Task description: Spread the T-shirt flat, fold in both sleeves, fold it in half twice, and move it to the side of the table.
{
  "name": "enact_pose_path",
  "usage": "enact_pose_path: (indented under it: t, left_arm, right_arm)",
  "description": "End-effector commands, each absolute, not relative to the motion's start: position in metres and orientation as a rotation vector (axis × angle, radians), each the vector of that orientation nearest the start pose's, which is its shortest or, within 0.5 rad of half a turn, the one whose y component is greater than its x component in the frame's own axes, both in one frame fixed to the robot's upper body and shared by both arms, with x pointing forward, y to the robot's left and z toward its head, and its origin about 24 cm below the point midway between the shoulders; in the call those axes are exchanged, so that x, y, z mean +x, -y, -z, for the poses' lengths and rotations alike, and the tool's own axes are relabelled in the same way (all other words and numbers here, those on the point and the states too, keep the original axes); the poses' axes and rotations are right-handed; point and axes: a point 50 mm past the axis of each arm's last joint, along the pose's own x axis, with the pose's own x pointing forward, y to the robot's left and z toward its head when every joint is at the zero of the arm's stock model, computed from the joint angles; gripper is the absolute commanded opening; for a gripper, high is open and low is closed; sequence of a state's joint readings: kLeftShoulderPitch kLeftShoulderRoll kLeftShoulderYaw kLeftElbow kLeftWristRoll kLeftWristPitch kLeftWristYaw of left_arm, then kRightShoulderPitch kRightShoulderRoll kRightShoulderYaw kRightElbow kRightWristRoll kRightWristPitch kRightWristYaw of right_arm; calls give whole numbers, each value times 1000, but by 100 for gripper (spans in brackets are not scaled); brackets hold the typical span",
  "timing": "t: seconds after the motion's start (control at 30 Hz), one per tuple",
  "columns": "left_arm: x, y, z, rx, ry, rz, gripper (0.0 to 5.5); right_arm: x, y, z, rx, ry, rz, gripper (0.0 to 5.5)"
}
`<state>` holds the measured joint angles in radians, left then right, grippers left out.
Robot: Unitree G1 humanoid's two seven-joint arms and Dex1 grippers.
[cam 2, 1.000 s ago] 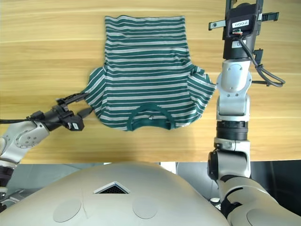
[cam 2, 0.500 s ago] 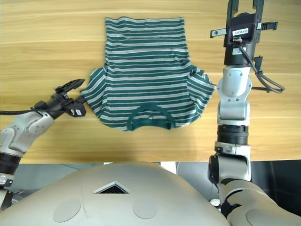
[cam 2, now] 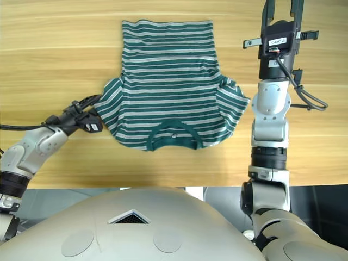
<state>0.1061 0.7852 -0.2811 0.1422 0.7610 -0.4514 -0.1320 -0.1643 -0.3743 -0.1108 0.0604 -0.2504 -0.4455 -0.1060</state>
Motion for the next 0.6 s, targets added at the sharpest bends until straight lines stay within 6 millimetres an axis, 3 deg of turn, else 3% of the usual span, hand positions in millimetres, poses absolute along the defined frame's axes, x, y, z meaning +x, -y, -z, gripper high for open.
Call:
enact_pose_path:
  t: [0.03,0.47,0.6]
  left_arm:
    - [174,-231,27,1421,-200,901,106]
    - [165,-219,34,1374,-173,952,6]
    - [165,-213,31,1309,-120,910,1]
  right_arm:
    - [268,221,-131,-594,571,78,139]
    - [267,223,-132,-599,568,79,139]
    - [267,224,-131,-596,563,83,139]
